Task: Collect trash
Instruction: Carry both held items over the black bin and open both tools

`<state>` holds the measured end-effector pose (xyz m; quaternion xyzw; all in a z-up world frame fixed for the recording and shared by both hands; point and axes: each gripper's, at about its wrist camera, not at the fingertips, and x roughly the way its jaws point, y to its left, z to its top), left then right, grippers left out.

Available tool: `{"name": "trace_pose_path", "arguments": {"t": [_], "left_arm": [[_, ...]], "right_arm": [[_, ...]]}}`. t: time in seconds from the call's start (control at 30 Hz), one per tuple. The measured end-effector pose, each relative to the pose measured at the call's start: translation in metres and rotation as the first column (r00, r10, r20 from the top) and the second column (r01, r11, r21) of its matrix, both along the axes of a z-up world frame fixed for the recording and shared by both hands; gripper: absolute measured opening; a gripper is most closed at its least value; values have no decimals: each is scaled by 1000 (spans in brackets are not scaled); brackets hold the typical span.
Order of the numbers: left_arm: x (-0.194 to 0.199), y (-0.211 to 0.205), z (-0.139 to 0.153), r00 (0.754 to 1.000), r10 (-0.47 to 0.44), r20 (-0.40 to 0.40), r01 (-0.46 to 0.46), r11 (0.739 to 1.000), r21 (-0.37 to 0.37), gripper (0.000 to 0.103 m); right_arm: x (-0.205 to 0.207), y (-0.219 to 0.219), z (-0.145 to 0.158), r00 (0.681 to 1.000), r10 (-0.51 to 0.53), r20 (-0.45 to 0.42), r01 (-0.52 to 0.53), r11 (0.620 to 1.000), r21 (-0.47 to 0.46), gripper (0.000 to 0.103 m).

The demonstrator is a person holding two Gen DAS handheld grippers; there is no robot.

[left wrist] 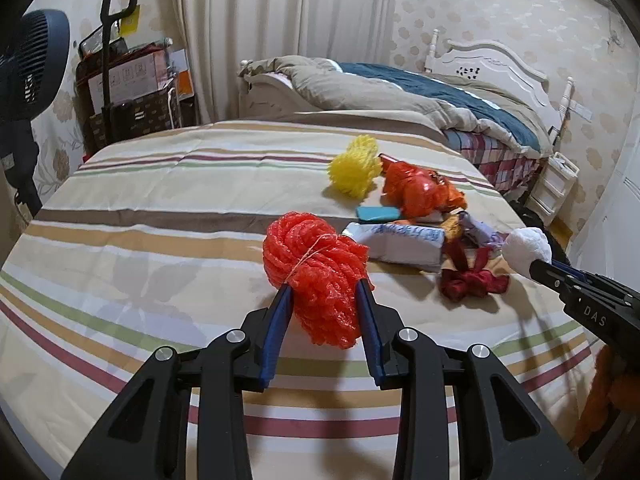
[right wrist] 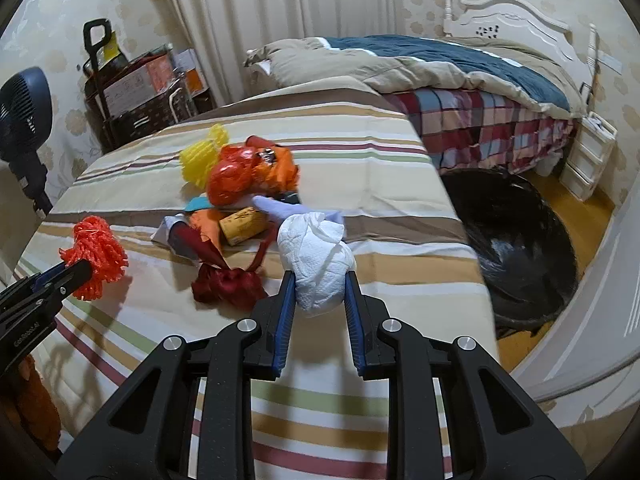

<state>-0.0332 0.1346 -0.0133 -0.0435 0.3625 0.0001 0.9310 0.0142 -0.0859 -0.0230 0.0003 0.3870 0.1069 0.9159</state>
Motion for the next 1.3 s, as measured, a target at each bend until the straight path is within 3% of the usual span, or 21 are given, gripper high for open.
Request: {"name": "trace_pose_path", "arguments": {"t": [0.7, 1.3], "left_arm": [[23, -74, 35, 977, -181, 113, 183, 983, -11, 32], [102, -183, 29, 930, -348, 118, 350, 937, 5, 32]], "right_arm": [[-3, -59, 30, 987, -137, 89, 137, 991, 10, 24], [54, -145, 30, 942, -316, 111, 317, 948, 6, 24]]}}
